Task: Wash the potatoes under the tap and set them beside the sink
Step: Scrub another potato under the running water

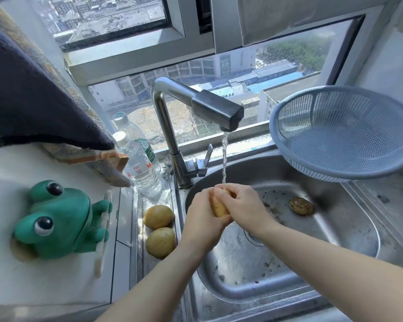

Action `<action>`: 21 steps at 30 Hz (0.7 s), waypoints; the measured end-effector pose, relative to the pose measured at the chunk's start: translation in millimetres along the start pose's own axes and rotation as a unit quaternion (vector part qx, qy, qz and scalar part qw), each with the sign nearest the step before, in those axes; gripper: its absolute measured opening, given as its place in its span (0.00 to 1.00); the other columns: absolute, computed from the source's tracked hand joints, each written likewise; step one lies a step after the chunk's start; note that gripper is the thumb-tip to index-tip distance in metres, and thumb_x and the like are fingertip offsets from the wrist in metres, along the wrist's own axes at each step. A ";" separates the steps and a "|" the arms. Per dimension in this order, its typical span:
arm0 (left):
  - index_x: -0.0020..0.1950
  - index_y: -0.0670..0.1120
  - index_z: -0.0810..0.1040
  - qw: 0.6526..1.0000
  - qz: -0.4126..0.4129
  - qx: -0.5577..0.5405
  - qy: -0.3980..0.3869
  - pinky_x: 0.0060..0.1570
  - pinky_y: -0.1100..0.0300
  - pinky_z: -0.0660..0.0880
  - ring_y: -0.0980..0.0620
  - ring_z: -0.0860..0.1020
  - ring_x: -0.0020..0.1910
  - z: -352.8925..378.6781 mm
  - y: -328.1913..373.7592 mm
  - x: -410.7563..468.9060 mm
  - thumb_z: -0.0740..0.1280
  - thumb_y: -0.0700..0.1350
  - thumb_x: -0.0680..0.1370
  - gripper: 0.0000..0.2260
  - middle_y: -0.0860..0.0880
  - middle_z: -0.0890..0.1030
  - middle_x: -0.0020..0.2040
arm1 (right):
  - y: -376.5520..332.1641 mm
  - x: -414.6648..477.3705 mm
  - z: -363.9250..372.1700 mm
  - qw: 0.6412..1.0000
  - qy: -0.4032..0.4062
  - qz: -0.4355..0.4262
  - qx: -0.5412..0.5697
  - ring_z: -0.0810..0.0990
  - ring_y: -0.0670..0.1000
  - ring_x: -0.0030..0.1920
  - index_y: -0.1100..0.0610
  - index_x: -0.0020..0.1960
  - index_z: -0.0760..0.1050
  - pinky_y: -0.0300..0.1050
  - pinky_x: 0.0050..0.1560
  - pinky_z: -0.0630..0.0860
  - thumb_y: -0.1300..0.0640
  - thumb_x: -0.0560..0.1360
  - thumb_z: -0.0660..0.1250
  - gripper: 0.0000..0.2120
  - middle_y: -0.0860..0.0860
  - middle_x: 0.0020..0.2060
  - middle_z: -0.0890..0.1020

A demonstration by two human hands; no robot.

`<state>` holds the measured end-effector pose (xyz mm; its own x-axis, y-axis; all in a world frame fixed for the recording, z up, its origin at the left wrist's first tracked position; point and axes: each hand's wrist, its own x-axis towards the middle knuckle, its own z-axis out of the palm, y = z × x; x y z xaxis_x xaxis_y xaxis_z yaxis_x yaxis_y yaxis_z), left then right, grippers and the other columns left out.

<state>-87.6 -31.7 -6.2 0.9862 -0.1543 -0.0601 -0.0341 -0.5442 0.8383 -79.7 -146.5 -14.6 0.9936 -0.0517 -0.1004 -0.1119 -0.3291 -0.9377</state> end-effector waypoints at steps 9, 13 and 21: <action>0.64 0.52 0.66 0.998 0.007 -0.047 -0.046 0.50 0.75 0.70 0.60 0.75 0.53 -8.0 -20.6 3.0 0.73 0.36 0.71 0.27 0.51 0.74 0.58 | -7.1 5.2 -17.2 0.908 -0.134 0.154 0.365 0.81 0.52 0.50 0.59 0.51 0.79 0.41 0.46 0.81 0.62 0.79 0.60 0.09 0.57 0.51 0.81; 0.64 0.57 0.63 0.998 0.025 -0.035 -0.053 0.52 0.78 0.67 0.58 0.71 0.58 -2.3 -19.7 5.7 0.67 0.34 0.74 0.27 0.50 0.68 0.63 | -4.6 1.9 -18.0 0.910 -0.138 0.125 0.371 0.82 0.49 0.48 0.60 0.52 0.80 0.39 0.49 0.80 0.64 0.77 0.62 0.09 0.56 0.47 0.83; 0.62 0.59 0.63 0.995 0.080 -0.051 -0.038 0.58 0.69 0.70 0.60 0.72 0.59 14.3 -12.3 1.7 0.66 0.34 0.75 0.25 0.52 0.72 0.60 | -8.2 5.8 -8.0 0.932 -0.118 0.133 0.315 0.80 0.53 0.55 0.60 0.64 0.73 0.42 0.55 0.77 0.64 0.78 0.62 0.15 0.58 0.54 0.81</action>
<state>-87.8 -37.1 -24.4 0.9540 -0.2971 0.0410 -0.1694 -0.4211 0.8911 -73.2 -151.6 -4.9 0.9159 0.1802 -0.3586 -0.3978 0.2896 -0.8706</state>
